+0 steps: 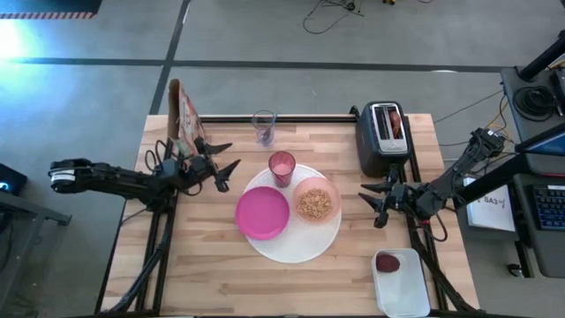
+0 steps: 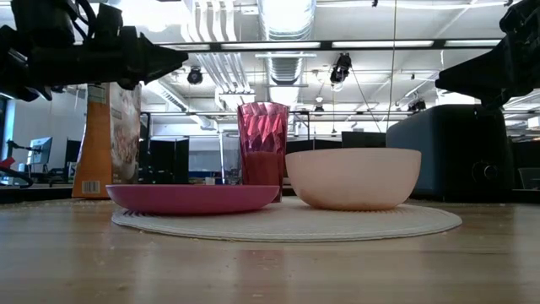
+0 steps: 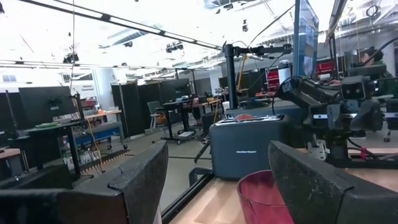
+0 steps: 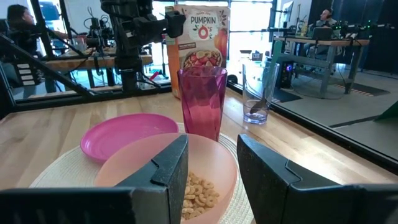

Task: Arrange a breakfast setting
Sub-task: Put the bagel from the toaster onto the pink plate on the placemat

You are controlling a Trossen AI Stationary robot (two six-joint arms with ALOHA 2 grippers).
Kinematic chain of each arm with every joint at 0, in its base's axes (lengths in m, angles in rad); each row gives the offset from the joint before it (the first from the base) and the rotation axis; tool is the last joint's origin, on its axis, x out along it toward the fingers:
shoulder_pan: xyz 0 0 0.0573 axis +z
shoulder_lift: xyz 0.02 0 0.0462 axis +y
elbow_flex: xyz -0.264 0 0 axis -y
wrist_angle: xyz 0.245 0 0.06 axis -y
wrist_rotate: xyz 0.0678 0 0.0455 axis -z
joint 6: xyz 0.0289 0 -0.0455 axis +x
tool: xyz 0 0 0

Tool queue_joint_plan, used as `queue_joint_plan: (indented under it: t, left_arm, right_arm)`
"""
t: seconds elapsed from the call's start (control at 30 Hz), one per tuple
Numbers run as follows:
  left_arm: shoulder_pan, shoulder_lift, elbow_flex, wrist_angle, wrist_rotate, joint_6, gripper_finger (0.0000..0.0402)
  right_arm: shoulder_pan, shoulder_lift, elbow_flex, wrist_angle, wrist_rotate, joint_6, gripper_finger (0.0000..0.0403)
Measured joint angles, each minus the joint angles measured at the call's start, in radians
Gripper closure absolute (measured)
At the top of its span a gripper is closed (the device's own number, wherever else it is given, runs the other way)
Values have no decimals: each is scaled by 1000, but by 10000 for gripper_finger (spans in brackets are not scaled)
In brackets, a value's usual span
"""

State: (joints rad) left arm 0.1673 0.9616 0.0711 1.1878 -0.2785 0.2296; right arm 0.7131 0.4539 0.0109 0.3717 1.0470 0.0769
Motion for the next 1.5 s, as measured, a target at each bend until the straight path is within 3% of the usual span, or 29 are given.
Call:
queue_joint_plan:
  t: [0.47,0.8,1.3,1.5]
  left_arm:
    - [0,0,0,1,-2,0,141]
    - [0,1,0,0,-3,84,141]
    - [6,1,0,-1,-79,80,141]
    - [6,1,0,-2,-79,80,141]
  right_arm:
    - [0,0,0,20,24,-9,275]
    - [-31,0,0,88,44,66,275]
    - [-309,-1,51,141,17,26,275]
    - [-445,-1,198,-46,-26,-5,275]
